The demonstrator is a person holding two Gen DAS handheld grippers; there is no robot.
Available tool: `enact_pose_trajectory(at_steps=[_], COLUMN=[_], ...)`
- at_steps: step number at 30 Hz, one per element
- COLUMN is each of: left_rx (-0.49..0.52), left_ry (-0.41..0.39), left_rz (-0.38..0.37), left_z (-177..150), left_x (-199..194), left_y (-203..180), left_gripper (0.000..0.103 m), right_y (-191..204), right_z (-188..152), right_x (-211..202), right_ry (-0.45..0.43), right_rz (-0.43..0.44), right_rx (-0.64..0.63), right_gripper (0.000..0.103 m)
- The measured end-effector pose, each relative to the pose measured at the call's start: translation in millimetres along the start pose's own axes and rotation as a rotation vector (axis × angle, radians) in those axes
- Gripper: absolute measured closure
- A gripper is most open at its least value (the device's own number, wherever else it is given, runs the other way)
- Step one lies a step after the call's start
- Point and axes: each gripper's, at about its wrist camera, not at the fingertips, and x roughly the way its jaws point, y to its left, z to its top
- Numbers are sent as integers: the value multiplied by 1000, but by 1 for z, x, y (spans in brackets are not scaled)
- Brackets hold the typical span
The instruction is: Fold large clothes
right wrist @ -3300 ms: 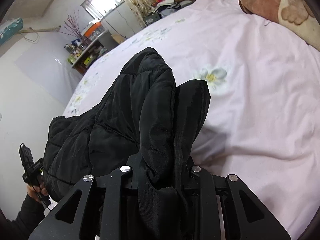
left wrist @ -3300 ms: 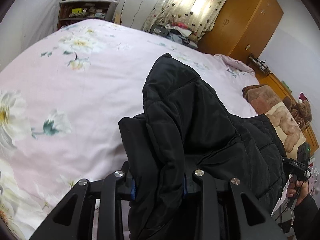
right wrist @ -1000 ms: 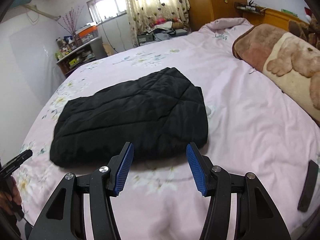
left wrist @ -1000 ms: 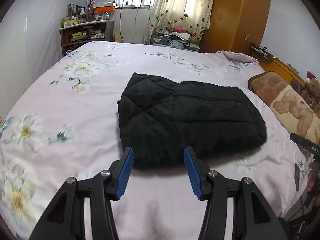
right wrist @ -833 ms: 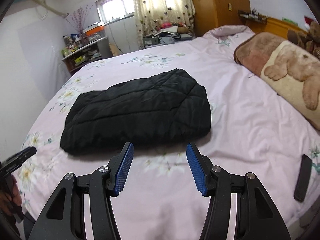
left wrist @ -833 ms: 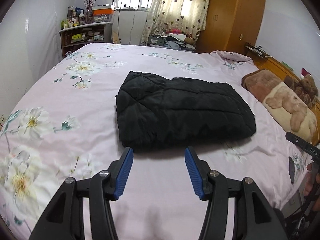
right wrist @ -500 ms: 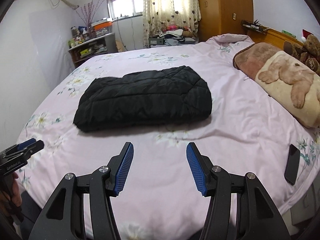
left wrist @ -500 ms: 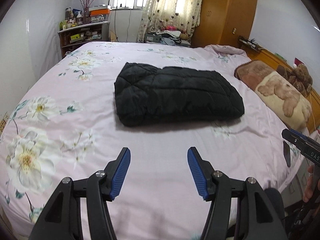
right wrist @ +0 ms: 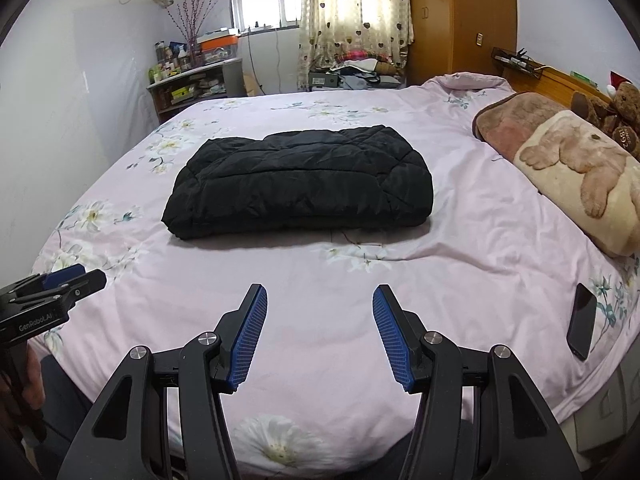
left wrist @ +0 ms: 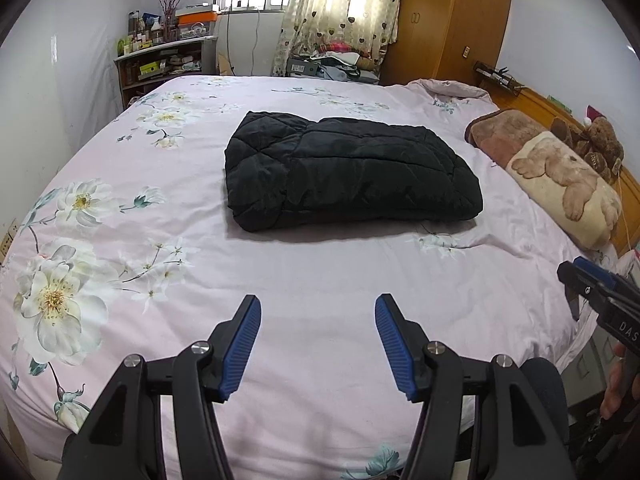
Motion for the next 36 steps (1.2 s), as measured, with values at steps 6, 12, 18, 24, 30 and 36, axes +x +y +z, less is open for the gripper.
enact_pose_trajectory(at_steps=[6,12,18,24,30,36], left_rx=[22,36,36,34,33,33], left_ry=[7,0,3,4,3,1], left_rz=[14,30,28,29,33,36], left_z=[-3,-2,-3,-3,-4,-5], left_x=[2,0,0,0,1,1], left_y=[-8,-12,-12,-13,-12,-13], left_gripper=[41,40,40,40,40,40], right_y=[2,1,1,2,1,1], right_z=[-2,-2,-2,-5,-6,-6], right_x=[0,0,1,3,4,4], right_ry=[2,6,7,11,17,18], right_rz=[-2,0,2,3,7,6], right_rx=[-5,-5,-9,-14,-23,-23], right_gripper=[47,47,47,47,47,47])
